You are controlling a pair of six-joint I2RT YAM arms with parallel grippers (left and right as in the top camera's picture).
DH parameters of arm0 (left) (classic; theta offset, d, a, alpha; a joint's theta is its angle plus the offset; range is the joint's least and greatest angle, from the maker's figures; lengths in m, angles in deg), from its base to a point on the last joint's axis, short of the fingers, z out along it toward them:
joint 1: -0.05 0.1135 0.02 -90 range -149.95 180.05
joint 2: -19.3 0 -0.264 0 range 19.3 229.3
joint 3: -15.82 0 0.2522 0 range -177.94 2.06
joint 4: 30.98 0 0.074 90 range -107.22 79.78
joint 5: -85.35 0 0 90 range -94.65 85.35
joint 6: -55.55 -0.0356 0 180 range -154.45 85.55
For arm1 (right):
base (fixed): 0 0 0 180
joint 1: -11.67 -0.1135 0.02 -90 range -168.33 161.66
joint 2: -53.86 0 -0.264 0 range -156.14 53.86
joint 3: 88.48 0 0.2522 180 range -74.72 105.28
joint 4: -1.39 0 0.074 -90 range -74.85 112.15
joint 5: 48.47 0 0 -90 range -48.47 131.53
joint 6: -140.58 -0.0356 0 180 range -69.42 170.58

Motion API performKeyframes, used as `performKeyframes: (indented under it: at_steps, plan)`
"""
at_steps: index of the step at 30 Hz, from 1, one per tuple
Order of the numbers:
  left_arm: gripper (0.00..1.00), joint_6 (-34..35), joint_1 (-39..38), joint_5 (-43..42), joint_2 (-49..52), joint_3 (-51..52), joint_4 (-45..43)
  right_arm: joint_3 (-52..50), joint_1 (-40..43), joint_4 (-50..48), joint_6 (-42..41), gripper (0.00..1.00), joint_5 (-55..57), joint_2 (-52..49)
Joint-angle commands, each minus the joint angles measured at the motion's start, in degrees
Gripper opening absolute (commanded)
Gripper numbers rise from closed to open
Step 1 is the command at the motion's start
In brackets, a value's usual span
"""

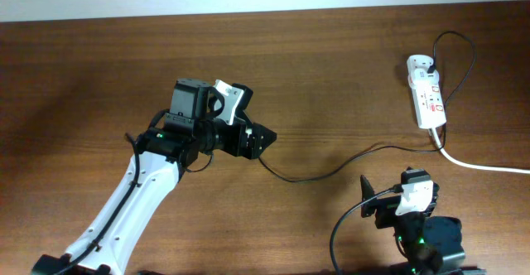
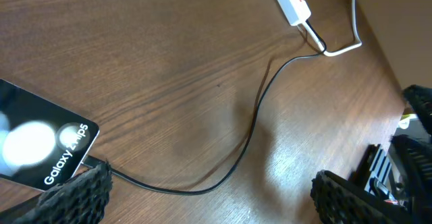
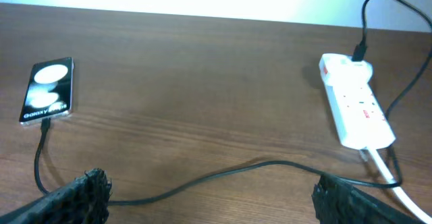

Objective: Plug charger to phone and switch on socket

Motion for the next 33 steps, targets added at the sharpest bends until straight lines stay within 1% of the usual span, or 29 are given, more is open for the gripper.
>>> performKeyframes:
  at_steps: [1,4,5,8,24,27,29,30,31,33]
  plan:
    - [0.99,-1.1,-0.1,0.0,-0.5,-0.1,-0.1,-4.3,0.2,-9.3,0.4,0.99,-1.0,0.9]
    - [0.99,-1.1,-0.1,0.0,-0.5,-0.1,-0.1,-9.7,0.2,-22.1,0.4,0.99,-1.3,1.0]
    - [0.99,-1.1,-0.1,0.0,-0.5,-0.1,-0.1,-13.7,0.2,-28.8,0.3,0.99,-2.3,0.9]
    - [0.99,-1.1,-0.1,0.0,-0.5,-0.1,-0.1,-14.0,0.2,-26.6,0.4,0.99,-2.6,1.0]
    - [0.99,-1.1,-0.1,0.0,-0.6,-0.1,-0.1,-14.0,0.2,-26.7,0.4,0.99,-2.5,0.9]
    - [0.99,-1.1,-0.1,5.4,-6.1,-0.1,2.3,-14.0,0.2,-26.7,0.4,0.99,-2.5,0.9]
    - [0.99,-1.2,-0.1,5.5,-14.3,1.1,2.8,-14.0,0.2,-26.7,0.4,0.99,-2.5,0.9]
    - [0.99,-1.3,-0.1,8.3,-17.9,1.7,3.0,-14.0,0.2,-26.7,0.4,0.99,-2.5,0.9]
    - [0.99,-1.3,-0.1,13.0,-25.2,3.4,3.3,-14.0,0.2,-26.7,0.4,0.99,-2.5,0.9]
    - [0.99,-1.3,-0.1,19.0,-41.9,10.8,3.3,-14.0,0.2,-26.7,0.4,0.99,-2.5,0.9]
